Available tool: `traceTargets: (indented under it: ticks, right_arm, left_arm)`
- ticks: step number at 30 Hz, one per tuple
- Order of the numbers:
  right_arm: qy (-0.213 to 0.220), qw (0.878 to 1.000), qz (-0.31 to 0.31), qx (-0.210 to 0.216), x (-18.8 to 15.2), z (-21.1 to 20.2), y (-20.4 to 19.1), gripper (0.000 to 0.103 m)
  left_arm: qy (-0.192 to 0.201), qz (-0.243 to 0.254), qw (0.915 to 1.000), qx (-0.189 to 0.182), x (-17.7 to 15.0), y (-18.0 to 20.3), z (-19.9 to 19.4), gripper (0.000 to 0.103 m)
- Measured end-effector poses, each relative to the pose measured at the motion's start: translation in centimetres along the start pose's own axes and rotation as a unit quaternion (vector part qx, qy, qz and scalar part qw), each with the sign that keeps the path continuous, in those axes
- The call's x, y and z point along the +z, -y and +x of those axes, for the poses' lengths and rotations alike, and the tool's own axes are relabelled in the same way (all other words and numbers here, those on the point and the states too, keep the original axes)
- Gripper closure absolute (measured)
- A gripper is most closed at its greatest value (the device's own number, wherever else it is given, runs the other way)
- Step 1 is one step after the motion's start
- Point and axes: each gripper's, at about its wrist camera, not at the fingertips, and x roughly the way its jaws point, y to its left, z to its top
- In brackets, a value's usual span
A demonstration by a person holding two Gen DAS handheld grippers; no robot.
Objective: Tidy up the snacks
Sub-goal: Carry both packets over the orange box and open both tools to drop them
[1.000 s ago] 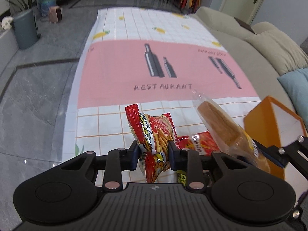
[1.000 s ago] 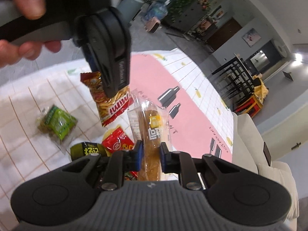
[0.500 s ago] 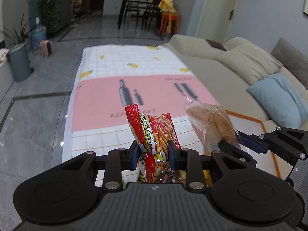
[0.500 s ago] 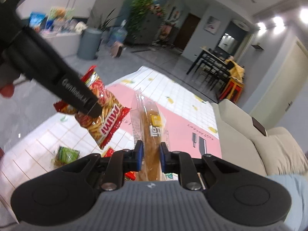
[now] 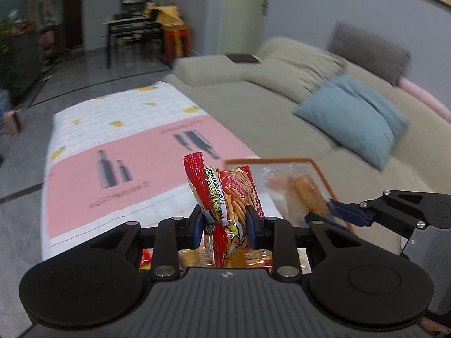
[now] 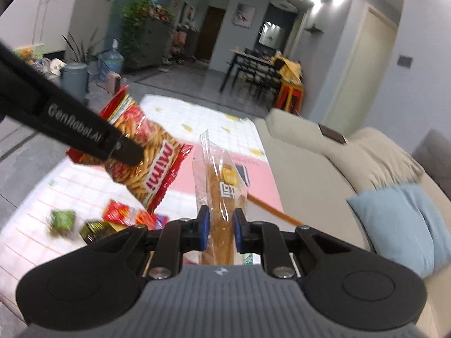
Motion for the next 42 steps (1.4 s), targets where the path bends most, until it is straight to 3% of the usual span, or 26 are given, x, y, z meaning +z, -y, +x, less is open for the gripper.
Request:
traceTargets:
  ticks: [11,23,28,32,39,42]
  right_arm:
    - [-0.069,0.992,-0.106,0.000,-6.0,3.4,3.2,0.088]
    - [-0.114,0.963,-0.242,0.027,-9.4,8.3,2.8,0.088]
    - [-0.117,0.949,-0.291,0.039,-10.0,9.3,2.0,0.088]
    - [-0.122,0.944,-0.302,0.056,-10.0,9.7,2.2,0.088]
    - [-0.150,0.941,-0.292,0.078,-10.2,10.3,3.5,0.088]
    - [-0.167,0.940,-0.288,0.069,-10.8,10.7,4.5,0.088]
  left_arm:
    - [-0.097,0.090,0.9910,-0.017,-0.8,5.5,9.1,0.070]
    - [-0.154,0.140,0.9781,0.007,-1.7,6.3,15.7,0.070]
    - [-0.177,0.158,0.9712,0.023,-2.3,6.6,17.0,0.070]
    - [-0.191,0.152,0.9695,0.013,-2.5,6.3,17.5,0.067]
    - [-0.174,0.160,0.9718,0.011,-2.0,6.4,16.6,0.057]
    - [-0.164,0.149,0.9751,0.001,-1.6,6.2,15.9,0.050]
